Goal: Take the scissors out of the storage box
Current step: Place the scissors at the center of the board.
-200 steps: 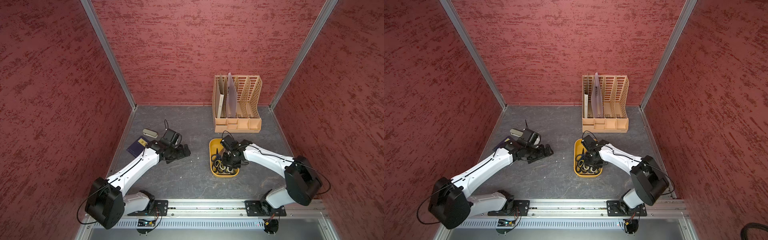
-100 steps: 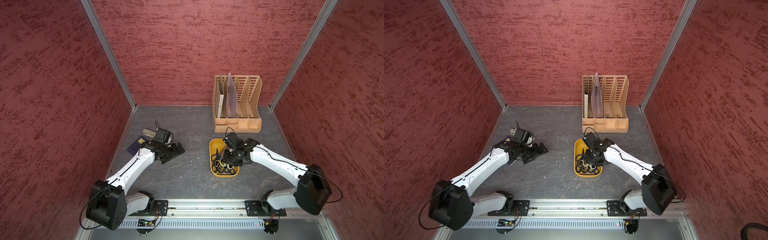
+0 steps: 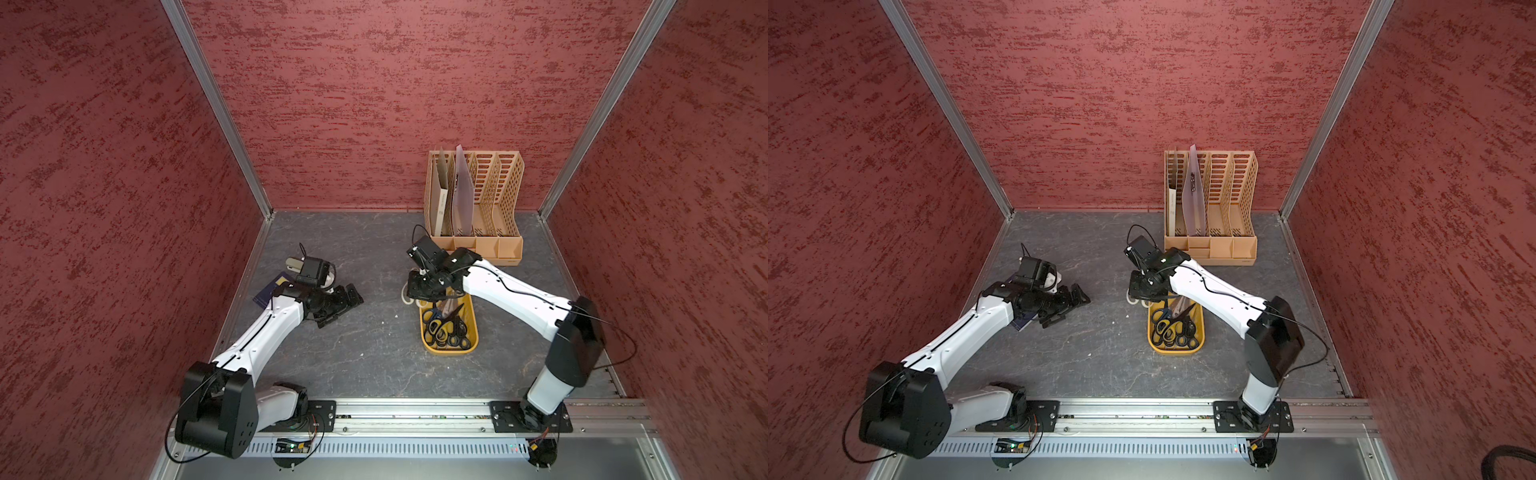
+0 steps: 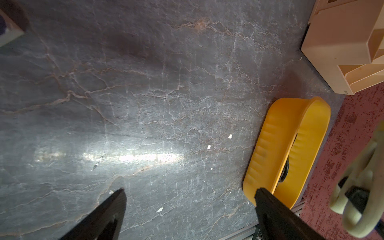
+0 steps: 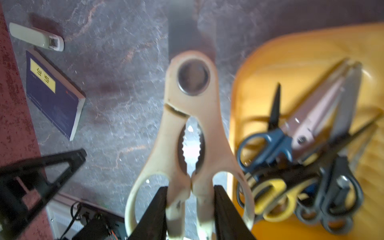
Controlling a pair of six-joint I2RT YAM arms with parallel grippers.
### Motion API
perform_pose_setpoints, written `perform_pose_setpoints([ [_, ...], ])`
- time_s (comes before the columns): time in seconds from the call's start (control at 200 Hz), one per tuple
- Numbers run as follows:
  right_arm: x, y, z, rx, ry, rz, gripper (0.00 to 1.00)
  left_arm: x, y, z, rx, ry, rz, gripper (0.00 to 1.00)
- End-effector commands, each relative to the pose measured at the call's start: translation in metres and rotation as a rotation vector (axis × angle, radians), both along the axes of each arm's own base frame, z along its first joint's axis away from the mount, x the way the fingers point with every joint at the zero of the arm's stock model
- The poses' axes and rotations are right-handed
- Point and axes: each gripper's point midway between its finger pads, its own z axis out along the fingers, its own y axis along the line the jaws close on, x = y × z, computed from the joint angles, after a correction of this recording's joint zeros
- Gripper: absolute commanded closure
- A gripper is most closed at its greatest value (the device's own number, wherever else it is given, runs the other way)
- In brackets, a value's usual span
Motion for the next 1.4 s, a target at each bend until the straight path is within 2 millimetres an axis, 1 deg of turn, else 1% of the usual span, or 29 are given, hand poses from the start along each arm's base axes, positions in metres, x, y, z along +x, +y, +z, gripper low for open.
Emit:
perform_pose_setpoints([
  [0.0, 0.034, 0.015, -0.003, -0.078, -0.079, 0.082, 0.82, 0.004, 0.006, -0.001, 0.000, 0.004, 0.012, 0.00],
  [0.115, 0.073, 0.029, -0.018, -0.135, -0.071, 0.102, 0.83, 0.008, 0.006, 0.006, -0.003, -0.004, 0.012, 0.00],
  [0.26, 0.125, 0.043, -0.028, -0.090, -0.095, 0.102, 0.82, 0.017, 0.015, 0.004, 0.029, 0.009, 0.036, 0.00],
  [0.316, 0.143, 0.043, -0.032, -0.066, -0.094, 0.099, 0.82, 0.022, 0.015, 0.003, 0.022, 0.020, 0.048, 0.00],
  [0.391, 0.164, 0.037, -0.040, -0.038, -0.087, 0.083, 0.81, 0.028, 0.014, 0.001, 0.017, 0.029, 0.060, 0.00],
  [0.521, 0.187, 0.029, -0.059, 0.004, -0.089, 0.071, 0.80, 0.038, 0.015, -0.005, 0.033, 0.052, 0.074, 0.00],
  [0.631, 0.199, 0.025, -0.076, 0.005, -0.095, 0.075, 0.80, 0.046, 0.016, -0.012, 0.041, 0.079, 0.089, 0.00],
  [0.781, 0.209, 0.017, -0.090, -0.015, -0.104, 0.077, 0.80, 0.054, 0.015, -0.018, 0.036, 0.099, 0.113, 0.00],
  [0.932, 0.216, 0.011, -0.106, -0.042, -0.108, 0.074, 0.81, 0.059, 0.014, -0.019, 0.037, 0.110, 0.122, 0.00],
  [1.082, 0.221, 0.009, -0.115, -0.051, -0.116, 0.064, 0.81, 0.060, 0.014, -0.017, 0.037, 0.115, 0.128, 0.00],
  [1.252, 0.225, 0.007, -0.126, -0.050, -0.109, 0.050, 0.74, 0.057, 0.013, -0.016, 0.037, 0.123, 0.130, 0.00],
  [1.392, 0.228, 0.009, -0.128, -0.039, -0.114, 0.041, 0.69, 0.052, 0.014, -0.016, 0.040, 0.128, 0.131, 0.00],
])
